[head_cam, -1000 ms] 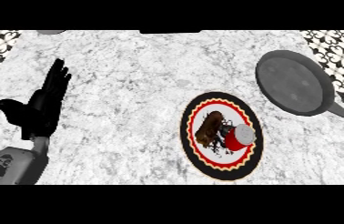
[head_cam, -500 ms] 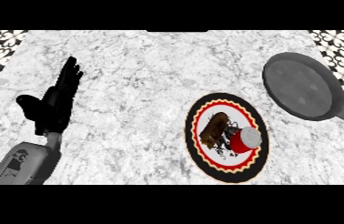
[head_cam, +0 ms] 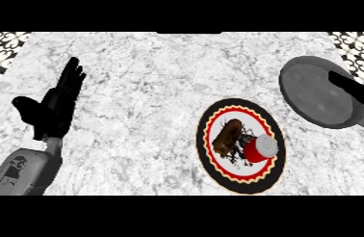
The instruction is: Pick the can from the plate and place it in the pan
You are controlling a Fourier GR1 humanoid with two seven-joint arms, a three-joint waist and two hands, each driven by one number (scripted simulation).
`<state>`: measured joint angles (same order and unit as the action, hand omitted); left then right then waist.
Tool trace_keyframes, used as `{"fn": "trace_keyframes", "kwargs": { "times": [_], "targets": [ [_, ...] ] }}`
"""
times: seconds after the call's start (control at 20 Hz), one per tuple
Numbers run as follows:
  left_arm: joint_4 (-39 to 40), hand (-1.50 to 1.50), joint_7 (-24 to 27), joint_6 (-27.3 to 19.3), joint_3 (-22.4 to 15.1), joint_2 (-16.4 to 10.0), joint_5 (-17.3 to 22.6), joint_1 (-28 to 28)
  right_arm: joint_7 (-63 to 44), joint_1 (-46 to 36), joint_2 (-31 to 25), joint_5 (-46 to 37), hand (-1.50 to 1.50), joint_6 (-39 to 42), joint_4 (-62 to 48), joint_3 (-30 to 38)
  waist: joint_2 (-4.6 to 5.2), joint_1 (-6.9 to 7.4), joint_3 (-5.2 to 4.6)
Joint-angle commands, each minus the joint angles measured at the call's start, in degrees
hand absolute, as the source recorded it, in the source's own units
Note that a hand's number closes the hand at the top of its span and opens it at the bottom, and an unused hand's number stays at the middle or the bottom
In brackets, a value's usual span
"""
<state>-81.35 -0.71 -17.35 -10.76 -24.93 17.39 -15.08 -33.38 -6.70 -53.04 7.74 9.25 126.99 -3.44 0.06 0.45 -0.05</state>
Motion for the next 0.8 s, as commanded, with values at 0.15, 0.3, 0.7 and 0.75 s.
{"fn": "trace_keyframes", "kwargs": {
  "times": [0.15,0.3,0.7,0.75],
  "targets": [
    [-2.31,0.0,-0.58,1.27,1.61,0.64,-1.39,1.96,-9.3,-2.59,7.82,-11.9,-1.5,-0.7,-0.97,-12.62,-0.04,0.22,0.02],
    [0.07,0.0,-0.72,1.92,2.12,2.78,-3.07,0.99,-11.74,-3.75,9.41,-10.87,-1.5,2.73,-1.69,-8.64,-0.06,-0.36,0.04],
    [-0.52,0.0,-0.88,4.12,5.04,4.29,-4.52,1.55,-11.87,-4.43,15.07,-16.75,-1.5,7.53,-8.42,-9.11,-0.05,-0.42,0.04],
    [-3.41,0.0,-2.65,3.87,4.92,3.86,-5.21,2.46,-7.86,-3.08,14.18,-16.17,-1.5,9.22,-10.14,-6.4,-0.08,-0.41,0.06]
  ]
}}
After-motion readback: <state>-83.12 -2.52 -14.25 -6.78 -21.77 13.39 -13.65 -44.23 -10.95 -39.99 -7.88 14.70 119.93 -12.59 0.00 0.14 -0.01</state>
